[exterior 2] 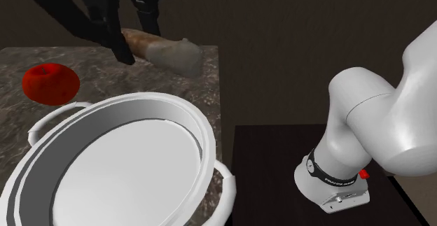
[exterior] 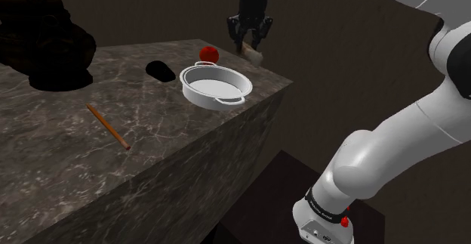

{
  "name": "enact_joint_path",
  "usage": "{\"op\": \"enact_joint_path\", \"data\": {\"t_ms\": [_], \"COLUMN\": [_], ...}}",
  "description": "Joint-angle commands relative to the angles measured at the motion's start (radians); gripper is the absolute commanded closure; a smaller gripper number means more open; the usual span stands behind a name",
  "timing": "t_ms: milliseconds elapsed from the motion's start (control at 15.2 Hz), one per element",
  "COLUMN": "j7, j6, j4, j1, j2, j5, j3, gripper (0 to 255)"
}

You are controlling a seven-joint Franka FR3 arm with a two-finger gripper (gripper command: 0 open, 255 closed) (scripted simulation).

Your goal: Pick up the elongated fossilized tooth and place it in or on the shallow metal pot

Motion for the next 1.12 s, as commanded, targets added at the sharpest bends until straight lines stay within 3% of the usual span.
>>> {"op": "enact_joint_path", "data": {"t_ms": [0,330,1056], "j7": [0.049,0.179,0.185], "j6": [-0.010,-0.038,0.118], "j4": [0.054,0.183,-0.017], "j1": [0.013,0.054,0.056], "j2": [0.049,0.166,0.119], "j5": [0.005,0.003,0.016], "j3": [0.034,0.122,0.116], "gripper": [255,255,255]}}
